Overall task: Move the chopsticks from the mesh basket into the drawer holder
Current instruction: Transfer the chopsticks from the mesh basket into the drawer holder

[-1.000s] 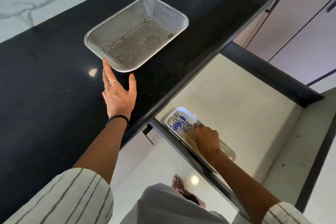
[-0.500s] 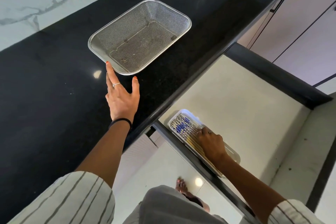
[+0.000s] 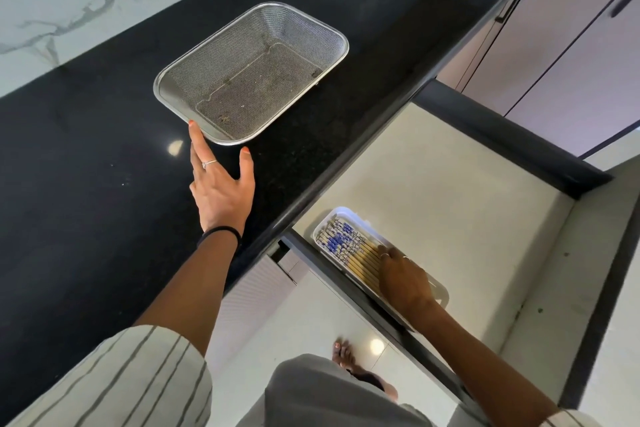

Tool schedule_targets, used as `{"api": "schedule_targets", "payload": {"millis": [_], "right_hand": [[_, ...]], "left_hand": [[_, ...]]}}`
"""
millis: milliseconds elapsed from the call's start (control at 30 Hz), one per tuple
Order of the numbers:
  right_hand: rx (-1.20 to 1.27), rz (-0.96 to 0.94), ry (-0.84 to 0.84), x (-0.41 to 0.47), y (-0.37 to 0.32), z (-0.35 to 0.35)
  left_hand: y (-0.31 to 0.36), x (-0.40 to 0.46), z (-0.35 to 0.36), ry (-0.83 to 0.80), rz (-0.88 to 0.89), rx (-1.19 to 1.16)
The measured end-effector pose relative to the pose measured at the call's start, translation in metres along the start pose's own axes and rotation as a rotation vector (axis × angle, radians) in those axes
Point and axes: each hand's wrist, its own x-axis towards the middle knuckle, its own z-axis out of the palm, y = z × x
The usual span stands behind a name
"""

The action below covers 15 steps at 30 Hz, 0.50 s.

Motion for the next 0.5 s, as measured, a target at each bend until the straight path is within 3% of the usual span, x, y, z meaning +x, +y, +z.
{"api": "schedule_targets", "payload": {"millis": [233,400,500], "right_hand": [[0.171,0.004,0.029,0.000,0.000,0.002],[0.015,-0.459,0.043,0.008,0.005,0.004],[-0.079,-0.613,0.040,0.021,0.003,-0.002]], "left_hand": [[0.001,0.000,-0.001,-0.004,-0.003,0.008],[0.001,0.000,-0.001,-0.008,-0.011,0.014],[0.002,-0.001,-0.002,-0.009,-0.015,0.013]]}}
